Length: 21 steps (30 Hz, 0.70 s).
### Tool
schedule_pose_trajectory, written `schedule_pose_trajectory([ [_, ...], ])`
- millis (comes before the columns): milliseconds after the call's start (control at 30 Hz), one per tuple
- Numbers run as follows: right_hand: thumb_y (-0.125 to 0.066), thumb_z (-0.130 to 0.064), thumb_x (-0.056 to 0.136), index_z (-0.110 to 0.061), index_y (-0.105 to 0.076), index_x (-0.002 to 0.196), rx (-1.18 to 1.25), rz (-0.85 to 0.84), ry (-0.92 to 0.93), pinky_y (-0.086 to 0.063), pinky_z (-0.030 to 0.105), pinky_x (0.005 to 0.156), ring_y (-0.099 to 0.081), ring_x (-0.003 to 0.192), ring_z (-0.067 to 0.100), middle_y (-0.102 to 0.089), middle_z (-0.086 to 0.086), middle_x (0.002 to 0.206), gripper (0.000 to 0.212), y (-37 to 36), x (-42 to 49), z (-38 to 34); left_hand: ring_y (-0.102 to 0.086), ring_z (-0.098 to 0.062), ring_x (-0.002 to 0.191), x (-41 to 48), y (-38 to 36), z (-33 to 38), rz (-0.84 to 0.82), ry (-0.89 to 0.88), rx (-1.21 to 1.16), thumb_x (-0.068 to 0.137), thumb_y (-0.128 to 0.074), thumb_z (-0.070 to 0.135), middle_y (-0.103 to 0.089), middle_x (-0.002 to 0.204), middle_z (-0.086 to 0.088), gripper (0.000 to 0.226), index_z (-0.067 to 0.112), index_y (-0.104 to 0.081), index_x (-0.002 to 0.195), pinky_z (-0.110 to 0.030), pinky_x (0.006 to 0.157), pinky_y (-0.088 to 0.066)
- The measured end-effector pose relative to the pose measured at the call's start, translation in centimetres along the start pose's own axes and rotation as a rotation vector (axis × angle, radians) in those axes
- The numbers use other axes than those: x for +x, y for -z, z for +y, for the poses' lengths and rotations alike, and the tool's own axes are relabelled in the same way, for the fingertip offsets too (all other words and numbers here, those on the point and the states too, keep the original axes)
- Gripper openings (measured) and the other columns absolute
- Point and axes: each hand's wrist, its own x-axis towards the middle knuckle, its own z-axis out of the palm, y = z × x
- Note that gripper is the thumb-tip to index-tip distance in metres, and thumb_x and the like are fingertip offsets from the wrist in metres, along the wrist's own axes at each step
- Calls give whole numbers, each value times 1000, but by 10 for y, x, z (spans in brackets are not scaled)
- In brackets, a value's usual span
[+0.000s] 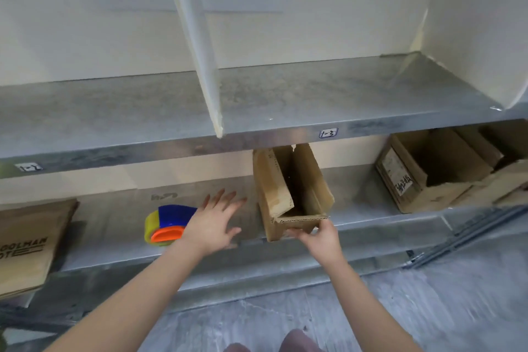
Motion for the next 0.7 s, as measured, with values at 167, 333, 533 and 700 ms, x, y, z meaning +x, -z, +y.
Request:
schedule_pose_trajectory([
  [167,-91,-11,63,-9,-60,108,33,113,16,-41,1,66,-57,77,-16,-63,-12,89,54,79,7,3,-1,-19,149,37,9,48,-8,-53,-1,90,-48,60,-9,162,5,75,40,-11,151,-40,120,0],
  [333,-90,-18,65,-15,-53,109,-32,121,6,-42,3,68,-54,85,-5,-57,-16,93,58,160,21,21,-10,-21,148,81,-1,133,7,-143,-33,88,-51,61,-16,160,4,76,36,-16,151,-41,118,-10],
  [533,-91,-27,62,-17,-52,109,-107,97,-33,-41,24,81,-55,99,15,-58,-2,106,62,237,46,52,-27,-14,142,117,-21,258,-158,-76,-950,87,-66,44,-25,155,7,86,35,-12,152,-35,118,-21],
  [700,-90,-21,65,-21,-48,131,-21,41,-50,-48,20,84,-59,106,11,-64,-3,116,78,261,68,76,-47,-18,129,140,-32,320,-112,84,-1400,89,-66,10,-37,142,8,85,24,-11,151,-33,104,-44],
])
